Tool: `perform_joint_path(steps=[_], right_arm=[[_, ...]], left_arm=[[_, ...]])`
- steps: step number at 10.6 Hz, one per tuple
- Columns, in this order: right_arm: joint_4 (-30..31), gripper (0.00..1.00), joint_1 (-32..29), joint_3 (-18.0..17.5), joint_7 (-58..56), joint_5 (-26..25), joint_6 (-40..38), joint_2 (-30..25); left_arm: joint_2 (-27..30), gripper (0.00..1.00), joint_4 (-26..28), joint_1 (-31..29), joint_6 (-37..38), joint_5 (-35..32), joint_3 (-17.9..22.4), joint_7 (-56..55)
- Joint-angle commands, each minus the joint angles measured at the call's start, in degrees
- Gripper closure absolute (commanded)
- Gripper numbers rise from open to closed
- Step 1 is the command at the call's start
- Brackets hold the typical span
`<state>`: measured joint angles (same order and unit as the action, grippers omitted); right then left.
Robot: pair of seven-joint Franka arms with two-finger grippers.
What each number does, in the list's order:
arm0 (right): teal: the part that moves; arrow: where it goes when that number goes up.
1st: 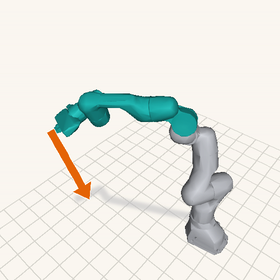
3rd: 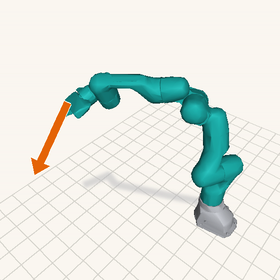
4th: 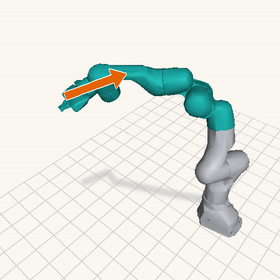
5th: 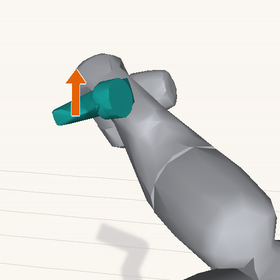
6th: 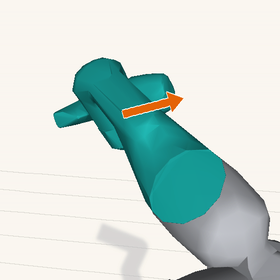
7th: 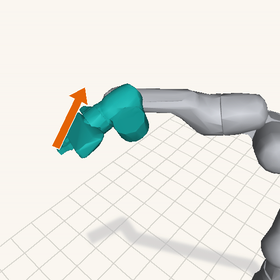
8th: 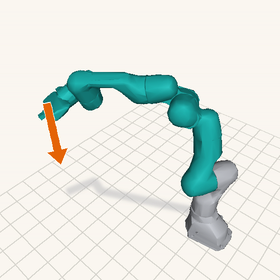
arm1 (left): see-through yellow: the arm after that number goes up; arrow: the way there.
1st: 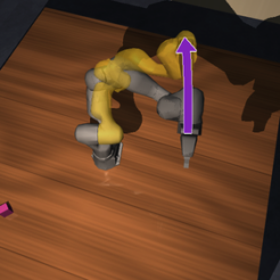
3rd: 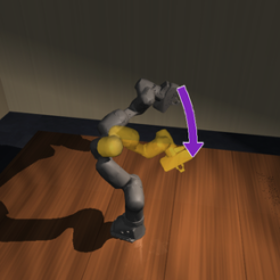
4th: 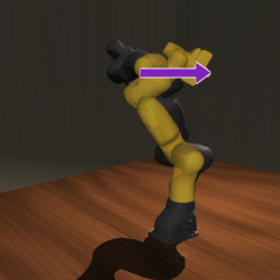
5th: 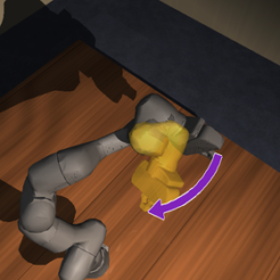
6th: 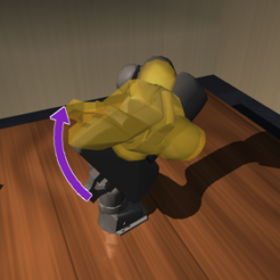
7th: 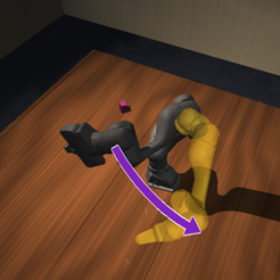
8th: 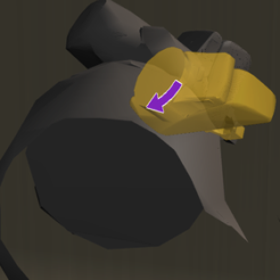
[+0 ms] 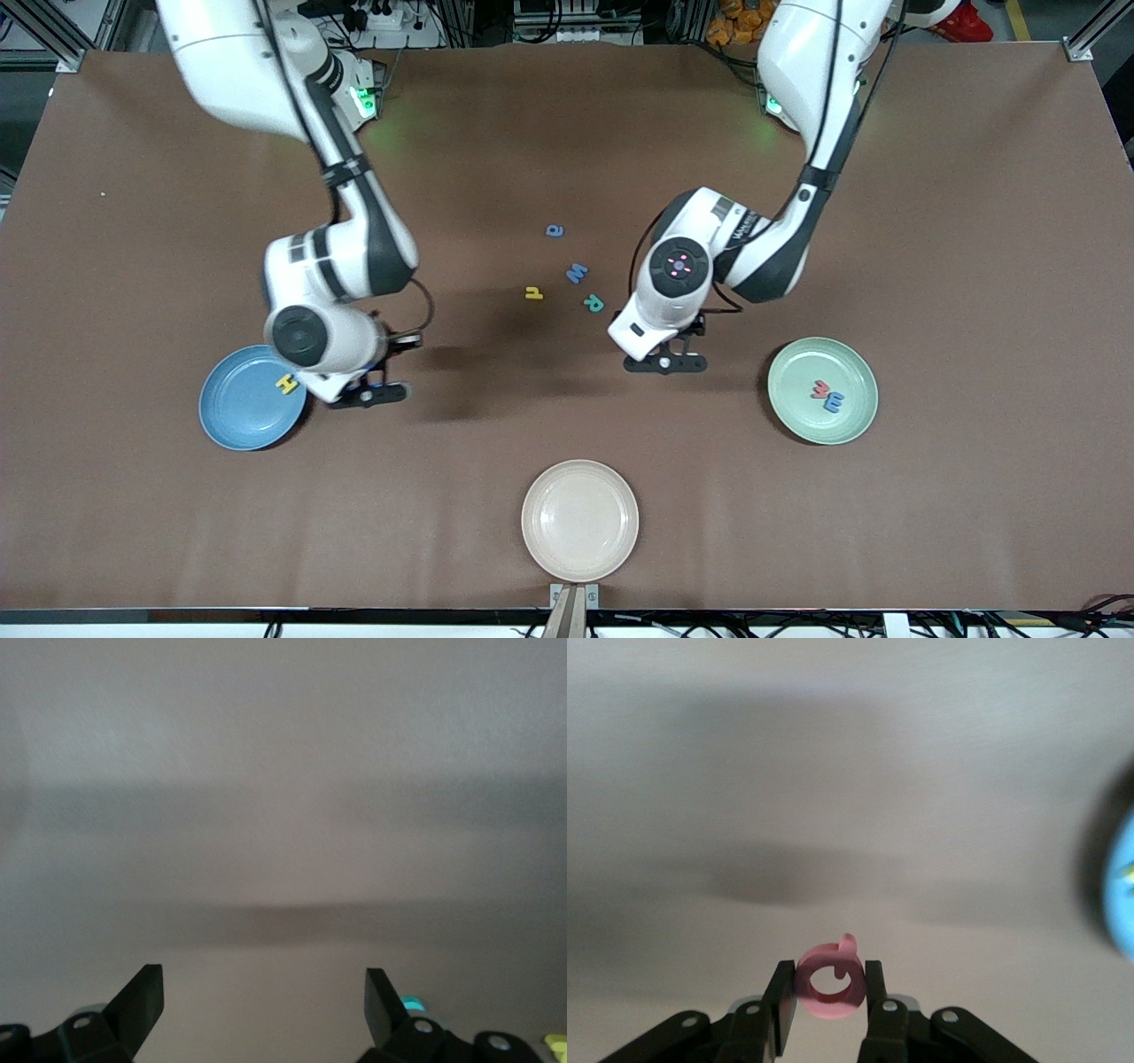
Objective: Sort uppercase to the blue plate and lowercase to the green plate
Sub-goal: 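Place the pink q on the blue plate while the left gripper reaches the n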
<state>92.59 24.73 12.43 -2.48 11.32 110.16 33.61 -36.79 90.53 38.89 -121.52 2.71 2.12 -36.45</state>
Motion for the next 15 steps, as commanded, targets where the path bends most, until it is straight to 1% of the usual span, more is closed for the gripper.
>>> perform_joint_path(steps=[1, 2, 3, 6, 7, 8, 9, 11, 15], right_arm=[[0.8, 1.0, -7.7, -0.9, -13.9, -1.6, -0.5, -1.0], [-0.3, 1.0, -10.4, -1.0, -17.8, -5.0, 0.0, -0.5], [-0.9, 1.0, -12.8, -1.1, -20.8, -6.8, 0.3, -0.1], [-1.3, 1.0, -18.0, -1.0, -29.9, -9.1, 2.0, 0.1], [-1.8, 1.0, -18.9, -1.0, -31.0, -9.7, 2.0, 0.2], [-2.1, 0.69, -19.4, -1.0, -32.2, -9.9, 2.0, 0.6], [-2.2, 0.01, -19.5, -1.1, -32.8, -9.7, 2.1, 0.9], [-2.4, 0.0, -19.9, -1.1, -32.8, -9.7, 2.1, 0.9], [-2.3, 0.0, -19.5, -1.2, -32.6, -9.2, 2.1, 0.9]], left_arm=[[-1.8, 0.0, -1.5, 2.0, 0.1, 1.4, 0.6, -4.6], [-2.3, 0.0, -2.0, 2.3, -0.3, 1.5, 0.5, -7.9], [-2.9, 0.0, -3.2, 3.7, -0.3, 1.5, 0.3, -10.7], [-8.0, 0.0, -9.8, 8.6, -0.7, 1.5, 0.3, -22.0], [-9.2, 0.0, -10.4, 9.6, -1.6, 1.4, 0.2, -24.8], [-9.9, 0.0, -10.3, 10.4, -1.8, 1.5, 0.2, -26.0], [-10.2, 0.0, -9.9, 11.0, -1.8, 1.5, 0.2, -27.3], [-10.6, 0.0, -9.9, 11.9, -1.7, 1.5, 0.2, -32.5], [-10.9, 0.0, -10.0, 14.5, -1.7, 1.5, 0.0, -36.7]])
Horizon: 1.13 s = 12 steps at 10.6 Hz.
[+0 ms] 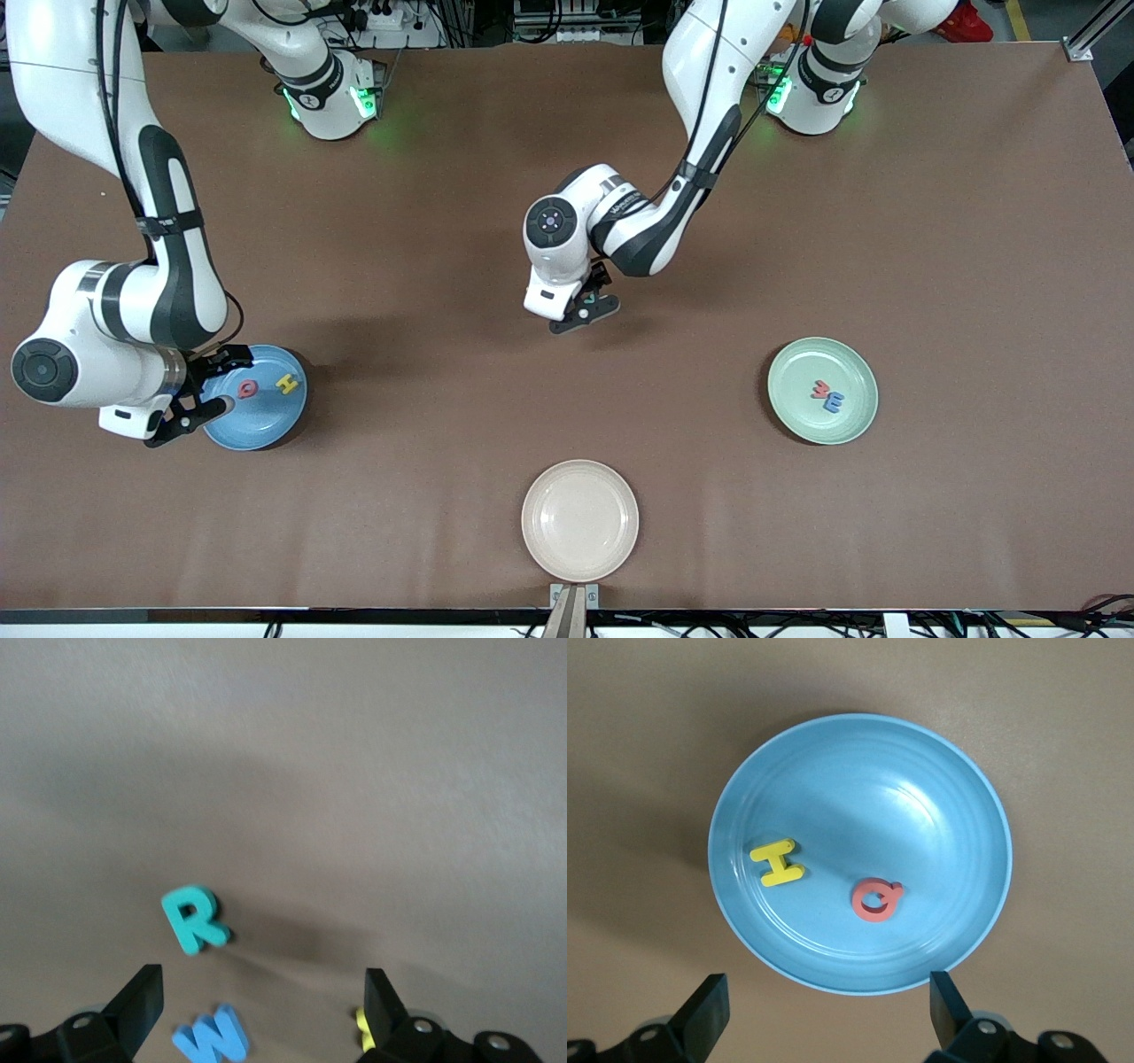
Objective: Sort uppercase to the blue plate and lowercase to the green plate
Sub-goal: 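Place the pink q on the blue plate while the left gripper reaches the n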
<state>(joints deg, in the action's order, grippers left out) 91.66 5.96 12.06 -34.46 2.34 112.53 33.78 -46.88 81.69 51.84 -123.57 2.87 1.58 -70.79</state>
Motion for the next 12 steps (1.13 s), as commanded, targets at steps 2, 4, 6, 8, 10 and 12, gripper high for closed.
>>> perform_joint_path(steps=[2, 4, 6, 8, 10, 12], right_arm=[[-1.3, 0.0, -0.3, -0.9, -0.2, 0.1, -0.3, 0.8], [-1.3, 0.0, 0.3, -1.0, 0.0, 0.2, -0.2, 1.2], [-1.3, 0.0, 0.7, -1.0, 0.0, 0.3, -0.1, 1.3], [-1.3, 0.0, 0.6, -1.0, 0.0, 0.3, 0.1, 1.6], [-1.3, 0.0, 0.6, -1.0, 0.0, 0.3, 0.7, 1.7], [-1.3, 0.0, 0.5, -1.0, 0.0, 0.3, 0.8, 2.0]], left_arm=[[-1.6, 0.0, -1.5, 2.0, 0.2, 1.4, 0.5, -6.0], [-2.3, 0.0, -3.7, 2.0, 0.0, 3.2, 0.1, -11.9], [-3.7, 0.0, -6.2, 2.0, 0.0, 6.9, 0.1, -15.2], [-5.7, 0.0, -8.4, 1.9, -0.7, 7.1, 0.2, -20.1], [-7.5, 0.0, -9.1, 1.8, -3.4, 7.1, 0.0, -28.0], [-7.7, 0.0, -9.3, 1.8, -3.9, 7.1, 0.1, -35.1]])
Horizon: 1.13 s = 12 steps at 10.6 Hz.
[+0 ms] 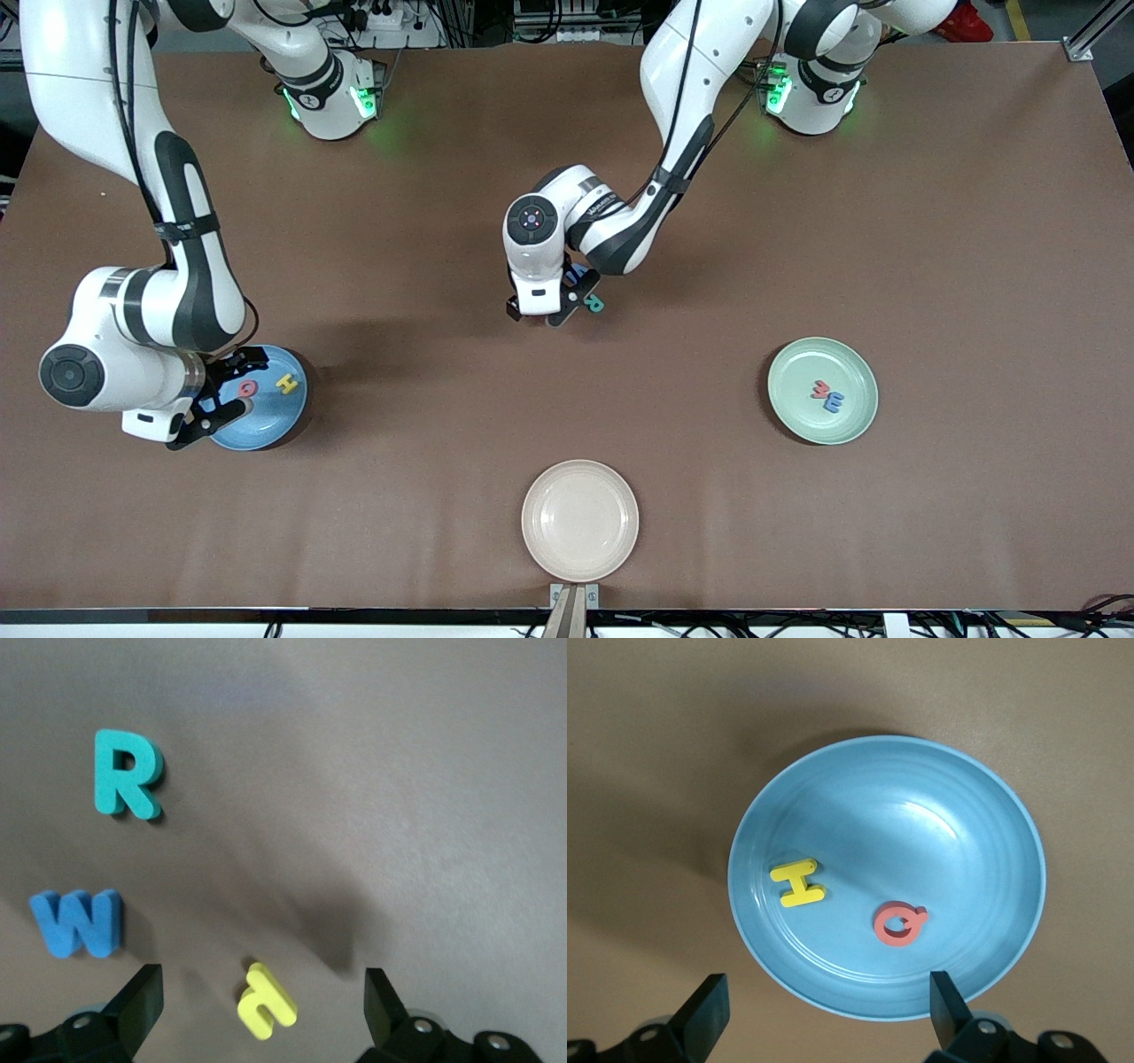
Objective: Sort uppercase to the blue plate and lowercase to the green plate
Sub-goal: 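Lower the left gripper and grasp the yellow n letter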
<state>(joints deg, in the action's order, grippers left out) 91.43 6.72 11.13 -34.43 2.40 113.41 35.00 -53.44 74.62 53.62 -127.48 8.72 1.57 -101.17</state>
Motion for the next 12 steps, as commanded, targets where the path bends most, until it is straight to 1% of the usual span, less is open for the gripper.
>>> perform_joint_path(steps=[1, 12], right_arm=[[-1.1, 0.0, -0.3, -0.1, 0.0, 0.2, -0.1, 0.9], [-1.0, 0.0, -0.5, -0.1, -0.1, 0.2, 0.3, 0.9]], left_arm=[[-1.1, 0.0, -2.1, 0.0, 0.0, 1.2, 0.1, -6.8], [-1.4, 0.0, -1.8, 1.0, 0.5, 1.2, -0.2, -20.3]])
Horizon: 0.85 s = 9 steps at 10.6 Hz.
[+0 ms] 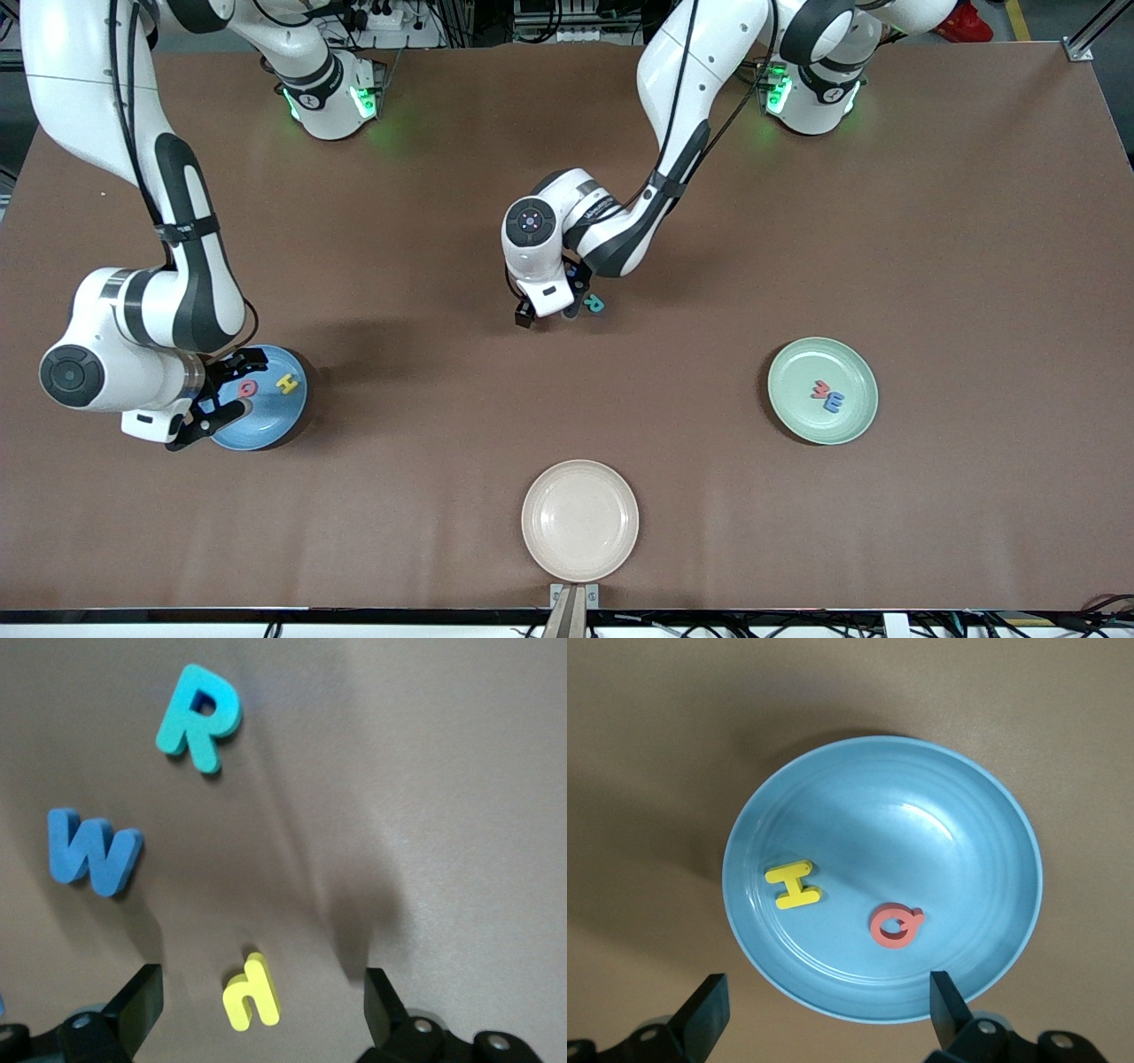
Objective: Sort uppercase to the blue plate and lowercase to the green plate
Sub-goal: 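Lower the left gripper and grasp the yellow n letter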
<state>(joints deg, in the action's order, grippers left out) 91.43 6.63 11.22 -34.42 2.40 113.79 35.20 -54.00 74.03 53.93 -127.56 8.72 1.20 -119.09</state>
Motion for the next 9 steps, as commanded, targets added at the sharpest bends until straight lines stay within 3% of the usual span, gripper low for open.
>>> perform_joint_path(steps=[1, 6, 9], right_arm=[[-1.0, 0.0, -0.3, -0.1, -0.1, 0.2, -0.1, 0.7], [-0.9, 0.0, -0.2, -0.1, -0.1, 0.2, -0.1, 0.7], [-0.9, 0.0, -0.1, -0.1, -0.1, 0.2, -0.1, 0.7]], left_arm=[[-0.8, 0.01, -1.2, 1.0, 0.6, 1.2, 0.2, -3.3], [-0.7, 0.18, -0.8, 1.3, 0.6, 1.2, 0.2, -4.7], [-0.8, 0.23, -0.7, 1.2, 0.6, 1.2, 0.2, -4.6]])
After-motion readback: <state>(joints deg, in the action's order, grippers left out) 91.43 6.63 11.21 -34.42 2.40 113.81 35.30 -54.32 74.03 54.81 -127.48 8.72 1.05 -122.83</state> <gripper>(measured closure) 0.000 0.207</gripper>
